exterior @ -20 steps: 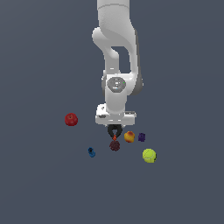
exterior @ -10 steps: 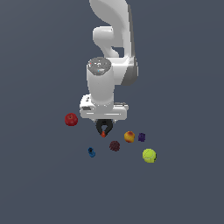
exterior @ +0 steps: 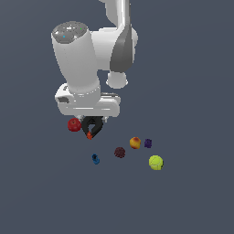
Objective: Pick up a designated object from a clutter of objects.
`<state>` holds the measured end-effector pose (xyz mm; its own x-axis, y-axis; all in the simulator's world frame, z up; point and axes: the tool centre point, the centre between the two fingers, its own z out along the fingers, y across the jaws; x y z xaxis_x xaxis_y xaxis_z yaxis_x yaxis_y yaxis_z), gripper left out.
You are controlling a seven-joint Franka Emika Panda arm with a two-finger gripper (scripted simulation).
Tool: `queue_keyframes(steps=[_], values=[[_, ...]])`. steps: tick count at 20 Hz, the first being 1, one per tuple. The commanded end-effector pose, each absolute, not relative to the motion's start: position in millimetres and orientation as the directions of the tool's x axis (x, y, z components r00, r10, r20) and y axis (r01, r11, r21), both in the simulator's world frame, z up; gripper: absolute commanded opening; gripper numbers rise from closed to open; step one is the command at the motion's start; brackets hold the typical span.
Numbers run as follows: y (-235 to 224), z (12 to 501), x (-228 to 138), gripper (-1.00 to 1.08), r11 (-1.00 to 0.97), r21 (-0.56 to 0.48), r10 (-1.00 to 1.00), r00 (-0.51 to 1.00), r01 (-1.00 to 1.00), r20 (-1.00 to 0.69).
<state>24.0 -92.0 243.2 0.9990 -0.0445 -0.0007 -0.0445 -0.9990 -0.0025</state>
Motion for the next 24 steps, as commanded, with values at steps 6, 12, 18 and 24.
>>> queue_keyframes(steps=[6, 12, 18, 24], values=[[-132, 309, 45, -1.00, -0.999, -0.002, -0.044, 0.999, -0.044, 0.000], [-157, 350, 59, -1.00, -0.999, -0.001, -0.044, 0.999, -0.044, 0.000], [-178, 384, 72, -1.00, -0.999, -0.001, -0.044, 0.999, -0.044, 0.000], [-195, 411, 83, -1.00, -0.999, -0.001, -0.044, 0.999, -0.044, 0.000]])
